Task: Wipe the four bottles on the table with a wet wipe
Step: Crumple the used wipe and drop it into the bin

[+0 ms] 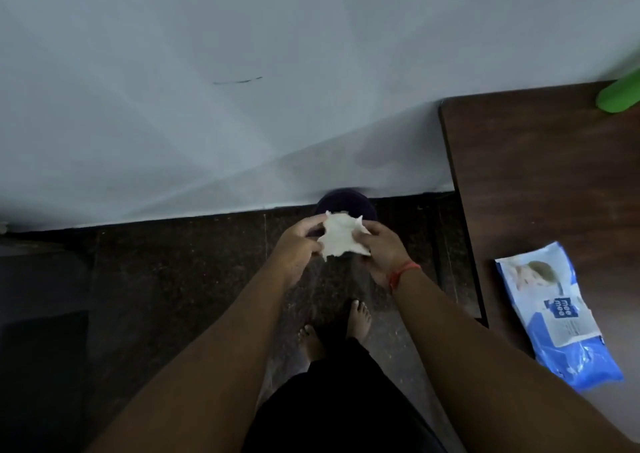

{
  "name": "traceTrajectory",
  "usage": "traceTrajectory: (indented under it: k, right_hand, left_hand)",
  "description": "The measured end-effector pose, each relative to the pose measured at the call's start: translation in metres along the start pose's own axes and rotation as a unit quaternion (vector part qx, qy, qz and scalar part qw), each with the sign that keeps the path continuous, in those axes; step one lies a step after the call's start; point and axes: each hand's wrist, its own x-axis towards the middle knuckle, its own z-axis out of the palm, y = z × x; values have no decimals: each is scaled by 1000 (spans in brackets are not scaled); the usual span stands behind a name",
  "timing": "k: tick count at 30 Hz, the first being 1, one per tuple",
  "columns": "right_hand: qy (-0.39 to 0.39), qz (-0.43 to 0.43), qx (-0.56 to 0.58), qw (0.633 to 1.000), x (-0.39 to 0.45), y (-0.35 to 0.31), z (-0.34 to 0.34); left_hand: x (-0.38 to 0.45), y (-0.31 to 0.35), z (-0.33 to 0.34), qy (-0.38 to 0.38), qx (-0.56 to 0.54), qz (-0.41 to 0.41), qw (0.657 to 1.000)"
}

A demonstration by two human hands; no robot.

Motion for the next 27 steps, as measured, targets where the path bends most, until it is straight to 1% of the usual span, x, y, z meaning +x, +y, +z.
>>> traceTrajectory:
  k: [2,5,9,11,13,16,20,22,27]
  right_hand:
    - [20,-14,-24,999,16,3,-5]
    - [51,-22,-51,997,45,14,-16]
    - [116,-19,-58,991,91,32,-28]
    - [135,-13,-72,988,118,44,-35]
    - [129,-8,-89,988,149,56,-42]
    - [102,1,-126,987,197,77,-50]
    - [61,-5,-195,979,266,110,-69]
    - [49,4,-222,974,295,122,-76]
    - [66,-9,-250,966,353,146,-88]
  left_hand:
    - [16,-7,4,36,22,-4,999]
    - [45,-27,12,66,41,-8,997]
    - [88,-55,26,87,-1,-8,996]
    - [115,-73,27,105,-24,-33,994]
    - [146,-96,24,106,-19,-53,993]
    - [195,-126,20,78,2,-71,994]
    - [268,-167,10,59,91,-76,991]
    - [300,-183,8,59,109,-66,990]
    - [359,-206,15,57,152,-54,985]
